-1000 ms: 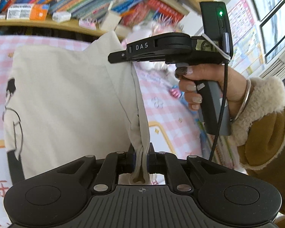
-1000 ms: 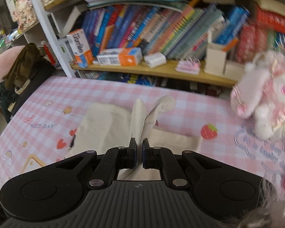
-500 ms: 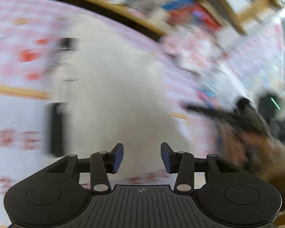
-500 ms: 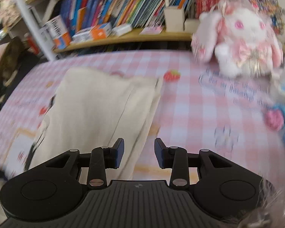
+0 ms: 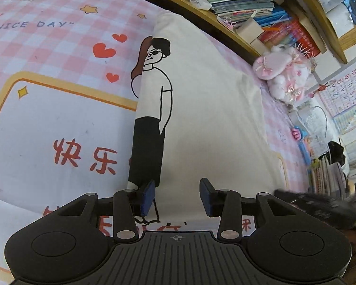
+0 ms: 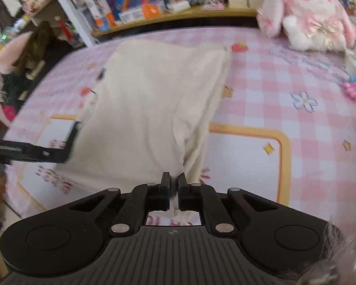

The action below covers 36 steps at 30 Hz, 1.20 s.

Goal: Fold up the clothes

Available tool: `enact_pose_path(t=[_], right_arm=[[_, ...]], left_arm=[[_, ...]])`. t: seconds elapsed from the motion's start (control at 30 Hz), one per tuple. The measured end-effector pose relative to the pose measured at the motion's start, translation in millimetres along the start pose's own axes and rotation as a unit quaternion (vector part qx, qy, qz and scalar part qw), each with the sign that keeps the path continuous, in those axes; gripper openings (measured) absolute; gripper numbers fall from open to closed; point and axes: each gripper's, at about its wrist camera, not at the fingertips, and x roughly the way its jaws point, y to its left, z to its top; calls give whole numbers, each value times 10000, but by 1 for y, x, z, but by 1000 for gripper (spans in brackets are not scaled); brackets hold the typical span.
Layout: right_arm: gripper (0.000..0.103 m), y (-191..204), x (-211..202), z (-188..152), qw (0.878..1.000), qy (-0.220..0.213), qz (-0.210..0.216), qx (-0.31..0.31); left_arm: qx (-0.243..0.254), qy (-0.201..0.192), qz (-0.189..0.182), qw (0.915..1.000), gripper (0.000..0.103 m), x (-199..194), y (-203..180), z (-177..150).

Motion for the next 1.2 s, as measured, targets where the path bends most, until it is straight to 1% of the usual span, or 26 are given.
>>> enact_pose_path(t=[0.1, 0.17, 0.2, 0.23, 0.3, 0.37, 0.43, 0.5, 0.57, 0.67, 0.8, 0.93, 1.1, 1.17, 1.2], right_arm=[[6, -10, 10, -7, 9995, 6, 51, 302], [7, -10, 8, -5, 9991, 14, 52, 415], [14, -9, 6, -5, 9990, 3, 49, 448], [17, -7, 2, -5, 9989, -32, 48, 461], [17, -3, -4, -6, 9987, -92, 31, 499], [18, -3, -1, -10, 9979, -36, -82, 649], [21, -5, 6, -14, 9962, 28, -224, 841], [21, -4, 6, -18, 9940, -45, -323, 1042], [21, -3, 7, -22, 9916, -114, -427, 1218], [21, 3, 7, -24, 9901, -154, -571, 1276], [21, 6, 7, -24, 9875, -163, -716, 1395], [21, 12, 9, -22, 9857, -132, -887, 1424], [21, 17, 10, -20, 9832, -100, -1066, 1477], [21, 19, 11, -20, 9821, -97, -1127, 1505], [22, 20, 11, -19, 9816, -97, -1156, 1519]], left_arm=[[62, 16, 69, 10000, 41, -5, 1, 8], [57, -92, 72, 9999, 42, -13, 4, 19], [43, -167, 63, 9998, 42, -18, 5, 26], [12, -249, 57, 9997, 43, -22, 8, 34], [-86, -410, 53, 9991, 43, -27, 13, 55], [-129, -504, 58, 9986, 46, -28, 16, 77], [-95, -586, 42, 9982, 56, -24, 17, 101], [-124, -582, 32, 9982, 59, -13, 22, 124], [-164, -564, 15, 9983, 59, -2, 27, 147], [-249, -464, -39, 9986, 59, 22, 35, 172], [-239, -295, -30, 9993, 59, 51, 42, 196], [-364, -170, -287, 9988, 59, 73, 51, 212], [-487, -158, -717, 9961, 60, 89, 59, 228], [-488, -203, -841, 9951, 57, 93, 60, 233], [-438, -223, -887, 9948, 47, 95, 59, 234]])
